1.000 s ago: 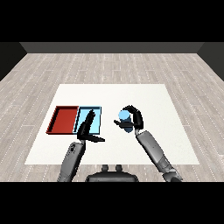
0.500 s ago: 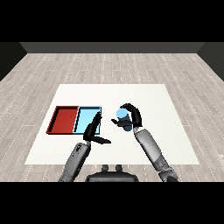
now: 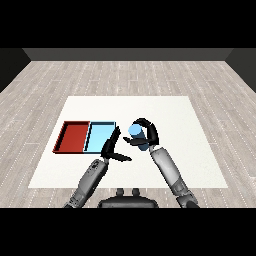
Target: Pick the blue can and put it in the blue box
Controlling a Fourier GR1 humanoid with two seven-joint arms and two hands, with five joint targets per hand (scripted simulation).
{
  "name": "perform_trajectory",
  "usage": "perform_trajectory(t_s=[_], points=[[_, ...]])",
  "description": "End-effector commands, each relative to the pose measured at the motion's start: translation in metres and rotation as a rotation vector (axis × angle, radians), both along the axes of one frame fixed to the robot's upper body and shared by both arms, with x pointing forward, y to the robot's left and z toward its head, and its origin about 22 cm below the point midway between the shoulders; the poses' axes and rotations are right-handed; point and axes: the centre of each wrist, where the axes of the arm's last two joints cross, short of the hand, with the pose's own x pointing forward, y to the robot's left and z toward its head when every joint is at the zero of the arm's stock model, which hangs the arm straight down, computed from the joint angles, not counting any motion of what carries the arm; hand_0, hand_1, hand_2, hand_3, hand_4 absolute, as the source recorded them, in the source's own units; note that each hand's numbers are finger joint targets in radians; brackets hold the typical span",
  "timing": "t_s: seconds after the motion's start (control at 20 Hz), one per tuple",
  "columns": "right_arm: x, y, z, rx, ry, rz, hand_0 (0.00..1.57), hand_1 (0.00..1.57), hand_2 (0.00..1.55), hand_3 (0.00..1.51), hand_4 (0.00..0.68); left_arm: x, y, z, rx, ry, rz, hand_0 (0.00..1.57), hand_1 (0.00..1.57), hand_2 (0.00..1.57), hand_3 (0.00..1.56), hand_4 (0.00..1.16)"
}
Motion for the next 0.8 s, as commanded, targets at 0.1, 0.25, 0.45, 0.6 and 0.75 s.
perform_trajectory(t_s=[0.1, 0.25, 0.45, 0.6, 0.75], points=[[-0.014, -0.009, 0.003, 0.015, -0.002, 0.037, 1.48, 1.48, 1.46, 1.40, 0.604, -0.009, -0.002, -0.001, -0.023, 0.058, -0.001, 0.00, 0.00, 0.00, 0.00, 0.00], [-0.010, 0.020, 0.002, 0.034, 0.002, 0.041, 1.49, 1.49, 1.46, 1.40, 0.616, -0.006, -0.031, 0.011, -0.015, 0.063, -0.016, 0.00, 0.00, 0.00, 0.00, 0.00], [-0.012, 0.021, 0.013, 0.023, -0.011, 0.054, 1.48, 1.48, 1.46, 1.39, 0.606, -0.015, -0.010, -0.013, -0.026, 0.077, -0.014, 0.00, 0.00, 0.00, 0.00, 0.00], [-0.024, 0.026, 0.010, 0.012, -0.005, 0.062, 1.48, 1.48, 1.46, 1.39, 0.612, 0.006, -0.014, -0.014, -0.017, 0.056, -0.001, 0.00, 0.00, 0.00, 0.00, 0.00], [-0.024, 0.016, 0.006, 0.008, -0.023, 0.079, 1.49, 1.49, 1.47, 1.40, 0.609, 0.007, -0.015, -0.011, -0.018, 0.055, -0.023, 0.00, 0.00, 0.00, 0.00, 0.00]])
